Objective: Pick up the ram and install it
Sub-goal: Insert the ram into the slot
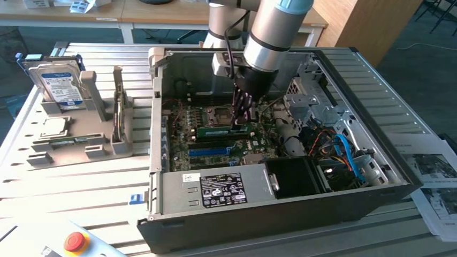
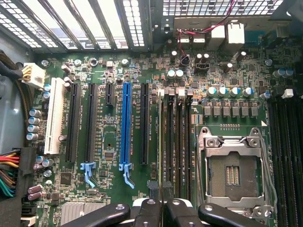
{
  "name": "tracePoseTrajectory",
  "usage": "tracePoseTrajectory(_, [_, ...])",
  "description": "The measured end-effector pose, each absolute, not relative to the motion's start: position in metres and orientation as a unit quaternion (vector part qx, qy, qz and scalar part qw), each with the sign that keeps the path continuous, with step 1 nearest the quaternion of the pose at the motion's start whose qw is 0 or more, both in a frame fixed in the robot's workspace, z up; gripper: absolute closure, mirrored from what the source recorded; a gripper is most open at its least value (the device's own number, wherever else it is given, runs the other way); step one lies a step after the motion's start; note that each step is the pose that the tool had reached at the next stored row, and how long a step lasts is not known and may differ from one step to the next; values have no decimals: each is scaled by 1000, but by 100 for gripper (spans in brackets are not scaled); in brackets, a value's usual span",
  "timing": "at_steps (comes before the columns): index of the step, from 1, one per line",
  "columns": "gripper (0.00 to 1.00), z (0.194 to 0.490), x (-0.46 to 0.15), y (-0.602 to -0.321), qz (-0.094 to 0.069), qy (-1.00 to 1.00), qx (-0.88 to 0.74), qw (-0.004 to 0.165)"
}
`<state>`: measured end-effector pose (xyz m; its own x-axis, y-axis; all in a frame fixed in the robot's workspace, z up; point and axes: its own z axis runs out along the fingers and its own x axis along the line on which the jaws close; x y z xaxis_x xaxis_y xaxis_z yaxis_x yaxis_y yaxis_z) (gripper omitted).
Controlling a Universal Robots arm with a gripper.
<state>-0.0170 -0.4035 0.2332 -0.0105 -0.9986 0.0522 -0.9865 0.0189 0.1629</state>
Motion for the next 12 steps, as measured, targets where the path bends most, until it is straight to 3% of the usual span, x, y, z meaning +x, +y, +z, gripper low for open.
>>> tracePoseTrajectory(12, [88,232,-17,-403,-40,-710,699,76])
